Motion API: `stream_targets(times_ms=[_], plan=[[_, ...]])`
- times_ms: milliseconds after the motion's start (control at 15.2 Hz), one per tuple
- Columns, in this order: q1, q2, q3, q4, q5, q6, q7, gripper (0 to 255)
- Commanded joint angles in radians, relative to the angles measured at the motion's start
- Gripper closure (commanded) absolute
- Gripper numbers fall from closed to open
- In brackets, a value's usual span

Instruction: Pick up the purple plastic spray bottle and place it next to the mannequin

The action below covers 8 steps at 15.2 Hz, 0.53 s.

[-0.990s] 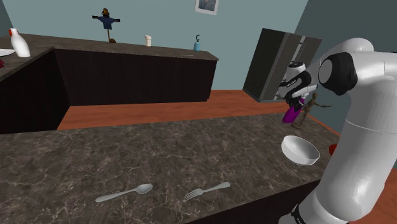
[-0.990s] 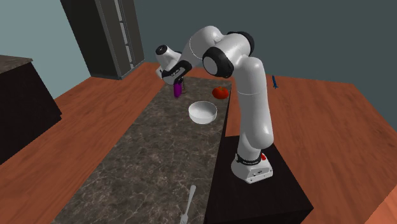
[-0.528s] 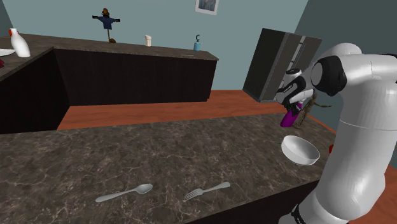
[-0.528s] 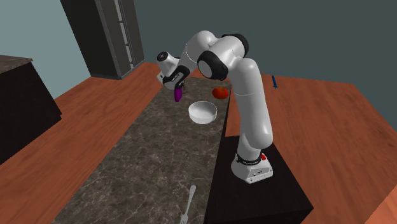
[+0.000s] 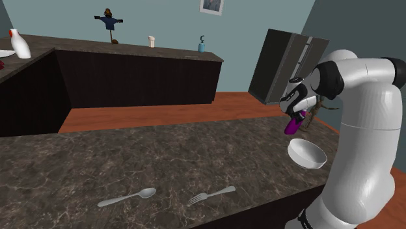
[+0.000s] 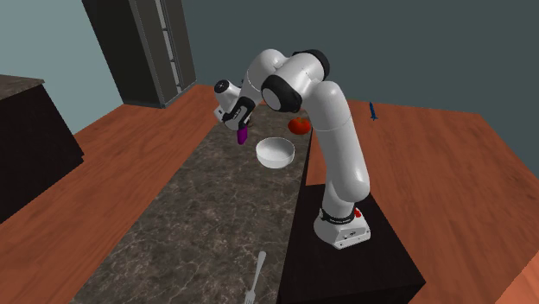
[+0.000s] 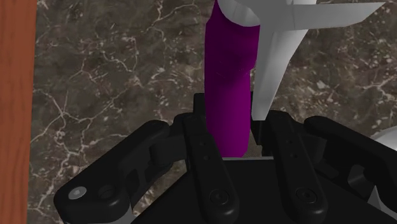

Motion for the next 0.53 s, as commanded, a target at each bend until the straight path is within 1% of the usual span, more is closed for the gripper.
stream_targets(times_ms=[0, 330, 396, 462], plan=[[0.000, 0.004, 0.001, -0.002, 0.000, 0.006, 0.003, 255], [0.000, 0.004, 0.001, -0.002, 0.000, 0.006, 0.003, 255], [0.000, 0.004, 0.001, -0.002, 0.000, 0.006, 0.003, 0], [0.000, 0.004, 0.001, -0.002, 0.000, 0.006, 0.003, 0]])
